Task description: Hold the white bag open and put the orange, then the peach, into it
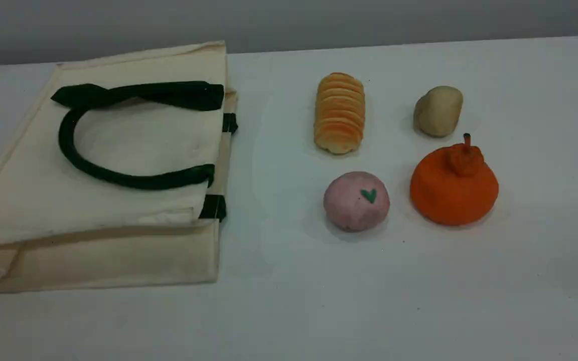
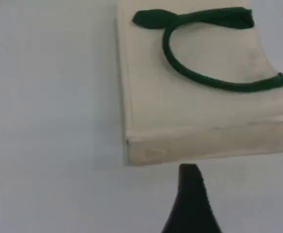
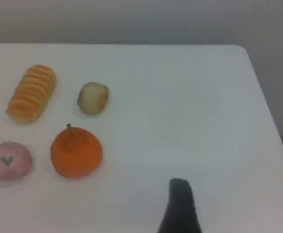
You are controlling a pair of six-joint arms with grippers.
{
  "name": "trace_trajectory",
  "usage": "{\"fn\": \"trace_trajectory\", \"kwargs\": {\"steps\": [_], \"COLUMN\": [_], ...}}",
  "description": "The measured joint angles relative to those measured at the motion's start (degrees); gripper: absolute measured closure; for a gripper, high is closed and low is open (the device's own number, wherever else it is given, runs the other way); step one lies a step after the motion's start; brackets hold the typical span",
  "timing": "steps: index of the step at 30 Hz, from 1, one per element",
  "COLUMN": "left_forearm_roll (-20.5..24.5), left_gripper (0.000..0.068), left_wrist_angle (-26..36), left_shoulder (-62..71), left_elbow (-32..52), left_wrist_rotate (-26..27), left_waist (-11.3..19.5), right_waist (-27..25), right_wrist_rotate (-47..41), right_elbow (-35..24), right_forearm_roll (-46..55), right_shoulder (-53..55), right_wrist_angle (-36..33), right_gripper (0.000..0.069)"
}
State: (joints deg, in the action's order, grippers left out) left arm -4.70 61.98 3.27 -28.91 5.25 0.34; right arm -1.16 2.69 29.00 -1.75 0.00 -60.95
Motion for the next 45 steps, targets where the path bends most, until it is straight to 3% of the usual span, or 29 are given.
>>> {"fn": "trace_trajectory", "kwargs": {"steps": [9, 13, 23, 35, 45], "left_forearm_roll": [0.08, 0.41, 1.77, 1.71, 1.71], "left_gripper": [0.0219, 0.0219, 0.0219, 0.0219, 0.0219], "left_wrist_angle": [-0.05, -1.27, -7.2, -16.24, -27.26], "left_shoulder": [0.0, 1.24, 21.63, 48.41, 63.5], "left_elbow": [0.0, -0.8, -9.05, -11.42, -11.42], "left_wrist_rotate": [-0.23, -3.15, -6.09, -9.15, -11.9], "left_waist": [-1.69, -1.69, -1.69, -1.69, -1.69], "right_waist": [0.0, 0.0, 0.0, 0.0, 0.0], "right_wrist_rotate": [-0.21, -0.02, 1.99, 18.74, 33.61], "right_elbow": [0.0, 0.42, 3.97, 4.12, 7.05], "right_forearm_roll": [-0.5, -1.04, -9.12, -25.41, -41.19], "right_shoulder": [0.0, 0.29, 17.01, 44.63, 62.51], "right_wrist_angle": [0.0, 0.28, 10.54, 25.32, 26.18], "right_gripper": [0.0203, 0.0203, 0.0203, 0.0203, 0.0203]}}
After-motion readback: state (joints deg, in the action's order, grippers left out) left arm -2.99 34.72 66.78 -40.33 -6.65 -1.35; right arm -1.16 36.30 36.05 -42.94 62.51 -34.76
